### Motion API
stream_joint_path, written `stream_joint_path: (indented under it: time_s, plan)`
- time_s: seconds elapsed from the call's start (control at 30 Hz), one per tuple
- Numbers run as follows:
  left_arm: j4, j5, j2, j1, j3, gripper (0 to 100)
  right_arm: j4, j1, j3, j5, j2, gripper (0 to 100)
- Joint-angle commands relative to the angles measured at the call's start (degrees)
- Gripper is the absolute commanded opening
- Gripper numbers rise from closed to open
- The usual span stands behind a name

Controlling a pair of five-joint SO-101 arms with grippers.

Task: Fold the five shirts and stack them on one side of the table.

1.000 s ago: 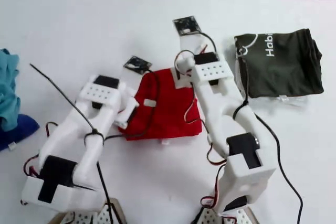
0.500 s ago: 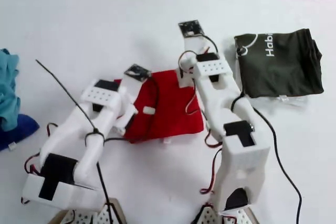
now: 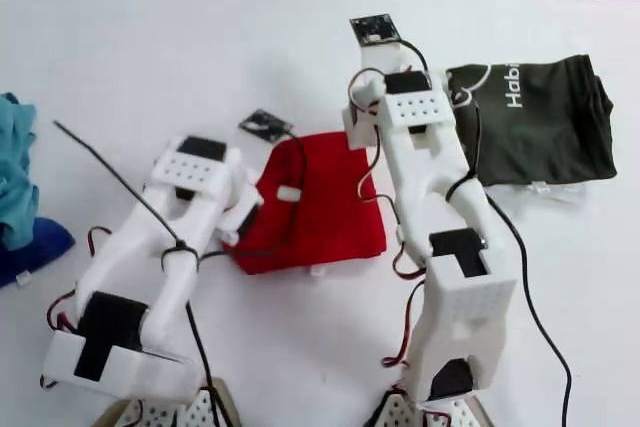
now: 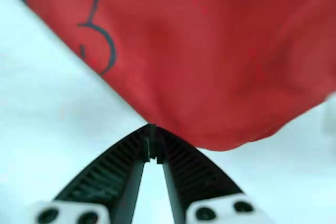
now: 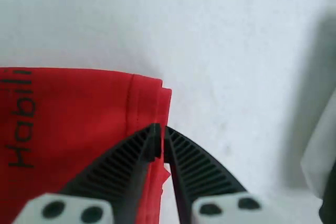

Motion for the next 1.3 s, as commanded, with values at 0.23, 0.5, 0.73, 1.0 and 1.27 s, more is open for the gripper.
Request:
stream_joint_path:
  time_s: [0.23,0.5,0.73,1.0,1.27]
  plan:
    - [1.7,-0.5,-0.5,4.3,-2.9,3,3.2,-2.0,-0.4,-0.4,-8.0,1.9]
    - [-5.9,-0.5,-0.5,4.9,5.8,3,-16.4,-3.4,10.1,0.2,-2.6,1.9]
    - [-6.7,-1.0,-0.3,4.9,9.9,3,-16.8,-3.2,3.5,2.6,8.8,1.9]
    - [-6.9,-0.9,-0.6,4.9,6.8,3,-7.7,-2.8,-7.0,2.8,8.0,1.9]
    - [2.4,-1.0,-2.5,4.5,-6.6,3,-0.7,0.3,-2.5,2.7,-8.3,1.9]
